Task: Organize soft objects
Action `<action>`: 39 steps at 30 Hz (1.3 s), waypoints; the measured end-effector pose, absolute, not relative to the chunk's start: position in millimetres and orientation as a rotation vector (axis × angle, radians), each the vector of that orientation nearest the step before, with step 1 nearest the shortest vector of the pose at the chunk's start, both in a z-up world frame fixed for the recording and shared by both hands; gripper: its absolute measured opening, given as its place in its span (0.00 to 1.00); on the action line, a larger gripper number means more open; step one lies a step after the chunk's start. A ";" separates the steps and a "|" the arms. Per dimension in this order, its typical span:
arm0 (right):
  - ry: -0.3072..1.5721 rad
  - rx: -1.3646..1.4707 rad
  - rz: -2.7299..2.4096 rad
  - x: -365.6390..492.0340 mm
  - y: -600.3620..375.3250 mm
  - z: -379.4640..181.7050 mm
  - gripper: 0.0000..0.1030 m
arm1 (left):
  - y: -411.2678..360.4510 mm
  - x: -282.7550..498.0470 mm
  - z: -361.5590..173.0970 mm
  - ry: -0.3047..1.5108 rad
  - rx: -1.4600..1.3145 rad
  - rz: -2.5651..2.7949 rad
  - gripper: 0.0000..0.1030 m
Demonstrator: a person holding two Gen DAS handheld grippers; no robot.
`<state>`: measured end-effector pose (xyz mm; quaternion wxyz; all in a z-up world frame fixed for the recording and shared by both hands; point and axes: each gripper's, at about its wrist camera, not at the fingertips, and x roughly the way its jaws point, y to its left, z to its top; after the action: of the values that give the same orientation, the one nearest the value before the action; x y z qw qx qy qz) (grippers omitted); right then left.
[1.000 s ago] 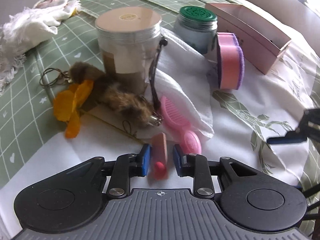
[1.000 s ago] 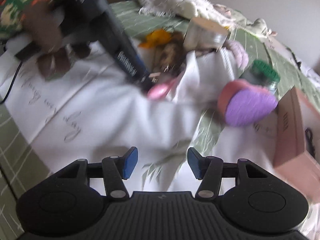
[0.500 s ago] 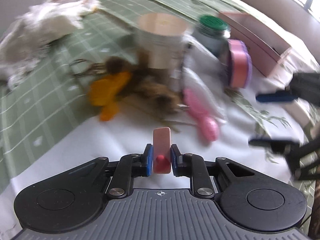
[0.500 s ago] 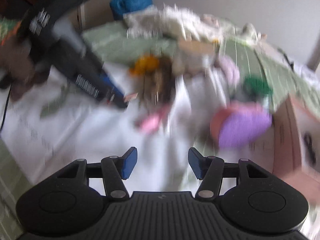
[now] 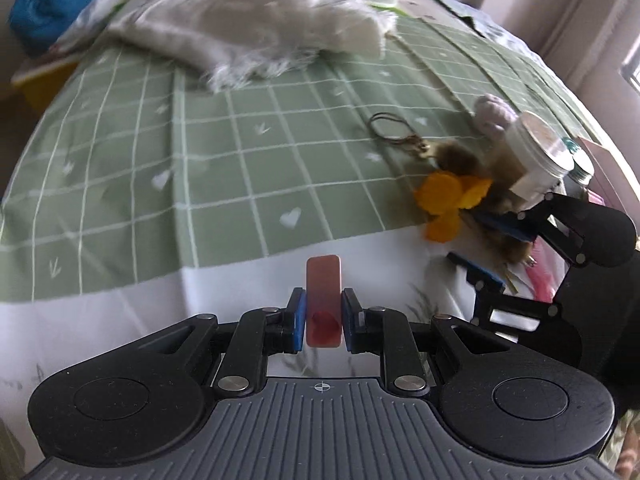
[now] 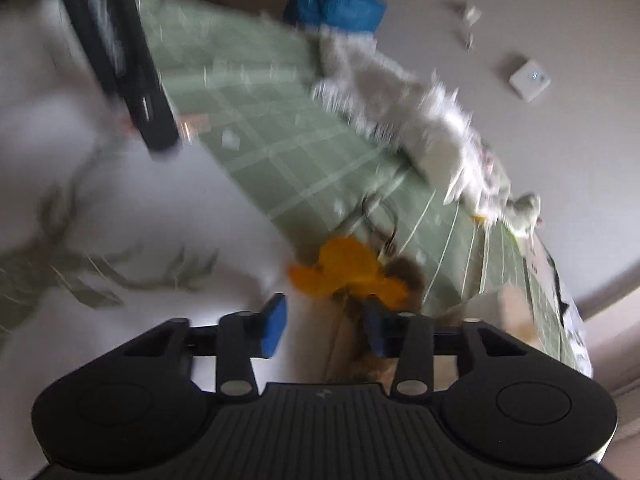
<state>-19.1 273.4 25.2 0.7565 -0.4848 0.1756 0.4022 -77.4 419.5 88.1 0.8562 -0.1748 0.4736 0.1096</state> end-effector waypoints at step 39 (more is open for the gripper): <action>0.616 -0.159 0.603 205.7 -38.3 297.5 0.03 | 136.8 192.8 259.9 0.759 -0.332 -0.385 0.23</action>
<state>205.7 -38.3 297.5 0.9055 -0.0772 0.2982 0.2918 192.8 136.8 259.9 0.8974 -0.1605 0.3664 -0.1860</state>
